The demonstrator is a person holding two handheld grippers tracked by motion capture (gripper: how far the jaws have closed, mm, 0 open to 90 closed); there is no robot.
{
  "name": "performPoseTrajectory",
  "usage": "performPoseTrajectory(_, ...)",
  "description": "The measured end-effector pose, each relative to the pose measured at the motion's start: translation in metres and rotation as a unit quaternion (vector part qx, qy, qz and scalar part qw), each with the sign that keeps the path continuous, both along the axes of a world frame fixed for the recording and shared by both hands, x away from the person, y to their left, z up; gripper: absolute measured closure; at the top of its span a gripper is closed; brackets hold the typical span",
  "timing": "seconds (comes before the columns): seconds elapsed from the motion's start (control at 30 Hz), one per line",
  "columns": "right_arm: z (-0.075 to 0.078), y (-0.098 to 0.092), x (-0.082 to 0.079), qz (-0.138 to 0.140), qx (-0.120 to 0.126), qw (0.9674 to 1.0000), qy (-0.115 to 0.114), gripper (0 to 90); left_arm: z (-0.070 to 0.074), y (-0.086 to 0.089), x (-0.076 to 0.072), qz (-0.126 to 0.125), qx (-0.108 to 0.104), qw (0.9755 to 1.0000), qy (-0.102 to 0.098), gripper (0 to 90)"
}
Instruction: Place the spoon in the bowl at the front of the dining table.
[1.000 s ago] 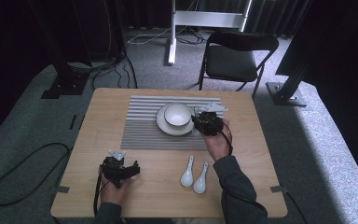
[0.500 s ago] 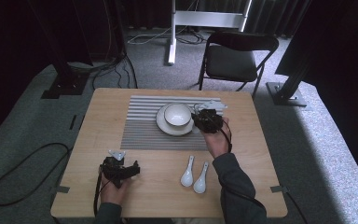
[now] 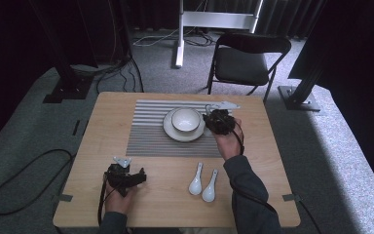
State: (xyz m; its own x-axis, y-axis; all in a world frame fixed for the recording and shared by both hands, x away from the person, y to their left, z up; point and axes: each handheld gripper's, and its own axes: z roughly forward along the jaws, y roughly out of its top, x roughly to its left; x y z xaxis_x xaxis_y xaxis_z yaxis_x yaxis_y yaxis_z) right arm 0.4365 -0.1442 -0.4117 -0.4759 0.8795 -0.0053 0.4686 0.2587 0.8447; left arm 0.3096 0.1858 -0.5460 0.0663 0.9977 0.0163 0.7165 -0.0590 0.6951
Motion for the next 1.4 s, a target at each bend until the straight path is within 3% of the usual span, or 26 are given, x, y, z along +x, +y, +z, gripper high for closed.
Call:
performPoseTrajectory(0.73, 0.005, 0.002, 0.014, -0.004, 0.023, 0.9997, 0.008, 74.5, 0.000, 0.000, 0.000, 0.000, 0.000, 1.0000, 0.000, 7.0)
performPoseTrajectory(1.4, 0.007, 0.019, 0.027, 0.005, 0.012, 0.9998, 0.012, 74.6, 0.000, 0.000, 0.000, -0.001, -0.001, 1.0000, 0.000, 7.0)
